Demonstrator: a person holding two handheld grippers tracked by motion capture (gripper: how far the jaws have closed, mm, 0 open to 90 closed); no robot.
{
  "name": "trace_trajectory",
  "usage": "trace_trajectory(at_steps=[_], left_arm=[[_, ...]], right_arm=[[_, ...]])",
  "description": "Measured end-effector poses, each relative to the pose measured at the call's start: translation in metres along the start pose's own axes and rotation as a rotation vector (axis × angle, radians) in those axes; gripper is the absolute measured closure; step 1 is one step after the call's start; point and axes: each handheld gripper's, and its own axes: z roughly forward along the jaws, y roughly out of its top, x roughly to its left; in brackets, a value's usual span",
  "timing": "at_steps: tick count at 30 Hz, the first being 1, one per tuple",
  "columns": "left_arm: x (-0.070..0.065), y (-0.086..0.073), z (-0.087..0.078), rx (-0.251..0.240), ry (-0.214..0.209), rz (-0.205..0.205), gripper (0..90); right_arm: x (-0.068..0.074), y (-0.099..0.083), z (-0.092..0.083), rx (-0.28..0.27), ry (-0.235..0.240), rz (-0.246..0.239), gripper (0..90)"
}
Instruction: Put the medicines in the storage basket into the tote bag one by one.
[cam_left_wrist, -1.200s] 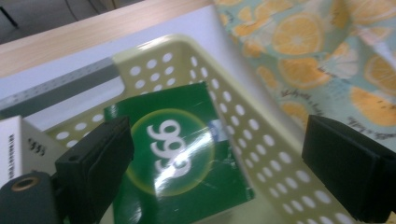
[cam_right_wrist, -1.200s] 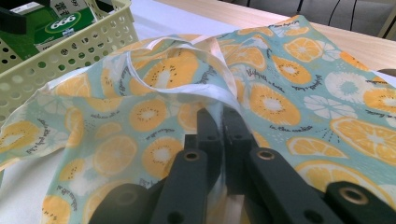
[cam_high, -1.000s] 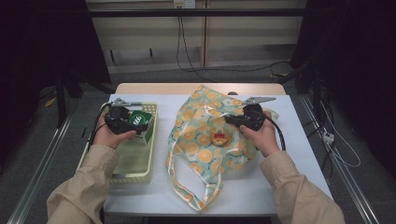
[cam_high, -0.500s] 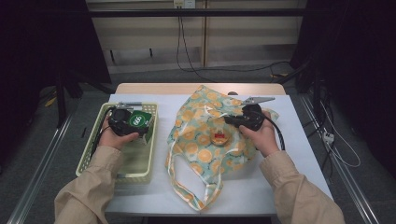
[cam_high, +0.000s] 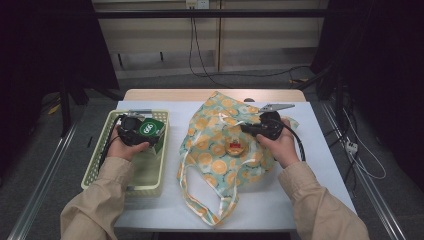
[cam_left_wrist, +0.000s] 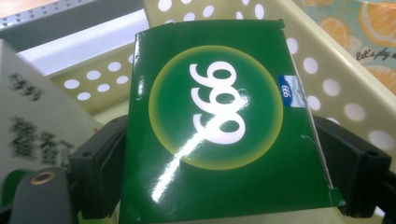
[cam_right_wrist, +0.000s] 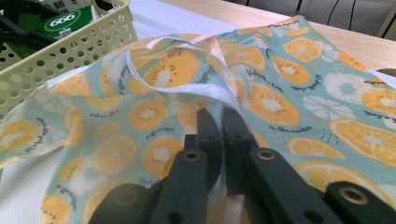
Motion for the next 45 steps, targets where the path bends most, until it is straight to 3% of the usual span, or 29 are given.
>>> trace_trajectory(at_steps=[9, 20, 24, 29, 33, 38, 45], left_arm=[[0.0, 0.003, -0.019, -0.023, -0.033, -0.016, 16.2], [-0.003, 0.018, -0.047, -0.031, -0.04, 0.018, 16.8], [-0.003, 0.023, -0.06, -0.06, -0.051, -0.003, 16.8], [-0.008, 0.031, -0.079, -0.09, -0.069, 0.035, 16.9], [-0.02, 0.04, -0.091, -0.132, -0.116, 0.062, 16.9], [-0.044, 0.052, -0.102, -0.15, -0.179, 0.137, 16.9], [-0.086, 0.061, -0.099, -0.163, -0.294, 0.223, 16.8]], right_arm=[[-0.001, -0.001, 0.001, -0.002, 0.002, 0.005, 87.9], [0.0, 0.0, 0.0, 0.0, 0.0, 0.005, 87.9], [-0.001, -0.001, -0.001, 0.007, -0.009, 0.009, 87.9], [-0.001, 0.0, -0.001, 0.003, -0.01, 0.007, 87.9], [-0.001, 0.0, 0.0, 0.003, -0.007, 0.013, 87.8], [0.0, 0.001, 0.003, 0.003, -0.001, 0.013, 87.9], [0.001, 0.002, 0.003, 0.002, 0.001, 0.009, 87.9]])
